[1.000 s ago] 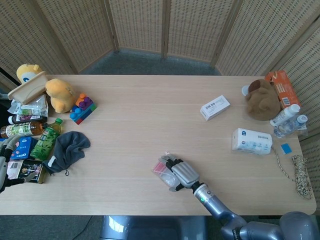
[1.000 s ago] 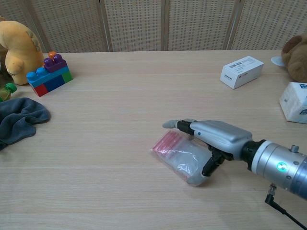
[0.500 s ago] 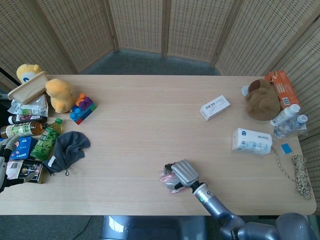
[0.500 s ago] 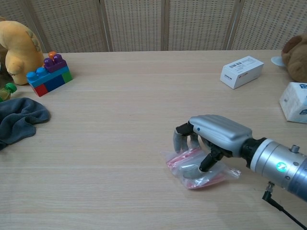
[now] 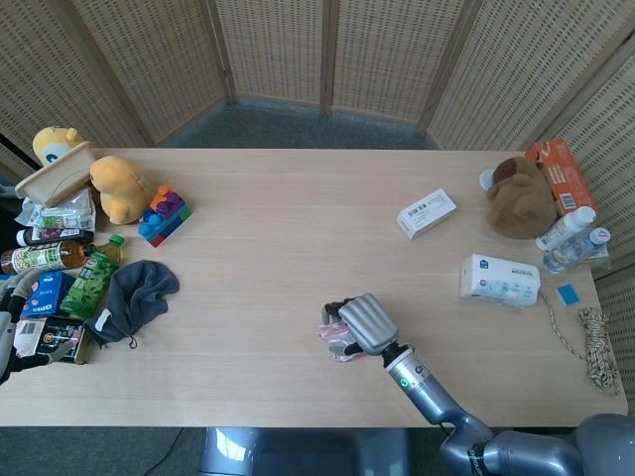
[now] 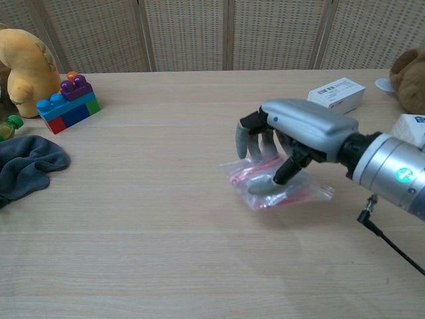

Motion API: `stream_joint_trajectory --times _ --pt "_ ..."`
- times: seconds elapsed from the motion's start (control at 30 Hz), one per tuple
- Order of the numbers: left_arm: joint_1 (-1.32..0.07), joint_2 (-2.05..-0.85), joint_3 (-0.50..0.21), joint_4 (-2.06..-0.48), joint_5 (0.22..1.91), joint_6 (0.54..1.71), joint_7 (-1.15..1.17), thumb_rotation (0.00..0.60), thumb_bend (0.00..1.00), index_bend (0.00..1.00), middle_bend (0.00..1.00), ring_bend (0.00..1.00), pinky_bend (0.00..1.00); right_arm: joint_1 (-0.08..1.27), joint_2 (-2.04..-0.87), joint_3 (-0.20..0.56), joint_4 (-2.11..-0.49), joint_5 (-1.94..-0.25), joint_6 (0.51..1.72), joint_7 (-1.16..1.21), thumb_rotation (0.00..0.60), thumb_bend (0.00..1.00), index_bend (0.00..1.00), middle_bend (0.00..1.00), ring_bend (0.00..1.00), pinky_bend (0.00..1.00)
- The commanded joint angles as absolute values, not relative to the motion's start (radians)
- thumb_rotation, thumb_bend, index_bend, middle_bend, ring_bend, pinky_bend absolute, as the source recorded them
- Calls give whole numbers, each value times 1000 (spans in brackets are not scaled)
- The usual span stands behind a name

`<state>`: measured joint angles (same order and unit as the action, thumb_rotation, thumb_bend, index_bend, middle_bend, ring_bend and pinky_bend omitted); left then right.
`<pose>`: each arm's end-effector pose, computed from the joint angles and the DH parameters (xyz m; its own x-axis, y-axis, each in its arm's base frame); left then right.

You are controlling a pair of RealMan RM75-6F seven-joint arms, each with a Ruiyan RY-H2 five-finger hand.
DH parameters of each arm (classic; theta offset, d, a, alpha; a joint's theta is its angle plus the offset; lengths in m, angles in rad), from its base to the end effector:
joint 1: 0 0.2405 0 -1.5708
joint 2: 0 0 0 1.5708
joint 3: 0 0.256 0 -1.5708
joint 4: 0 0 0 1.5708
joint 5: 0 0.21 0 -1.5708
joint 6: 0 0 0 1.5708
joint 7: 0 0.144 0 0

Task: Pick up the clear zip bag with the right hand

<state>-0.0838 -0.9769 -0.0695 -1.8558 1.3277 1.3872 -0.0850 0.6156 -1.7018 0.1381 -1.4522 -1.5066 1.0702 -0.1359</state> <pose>-0.2969 0.1790 0.1774 0.1896 0.0773 0.9788 0.9685 0.1494 -0.1994 -0.1191 -0.2837 -0.0523 0.2792 -0.2453 0.9284 -0.8295 -0.5486 0.1045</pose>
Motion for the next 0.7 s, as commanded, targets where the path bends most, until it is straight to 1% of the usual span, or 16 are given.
stream_joint_trajectory --times 0.03,0.37,0.7 --pt "-83 -975 -68 -1858 1331 1388 -88 600 0 35 0 0 0 642 -1668 183 -1501 -1479 1063 -187 600 192 492 620 605 723" --pt "-78 -968 -64 -1865 1348 1396 -98 600 0 34 0 0 0 722 -1600 314 -1633 -1370 1034 -339 600 191 480 613 604 723" --pt "-77 -968 -60 -1870 1357 1400 -94 600 0 35 0 0 0 792 -1548 380 -1744 -1293 1031 -487 600 194 483 613 605 723"
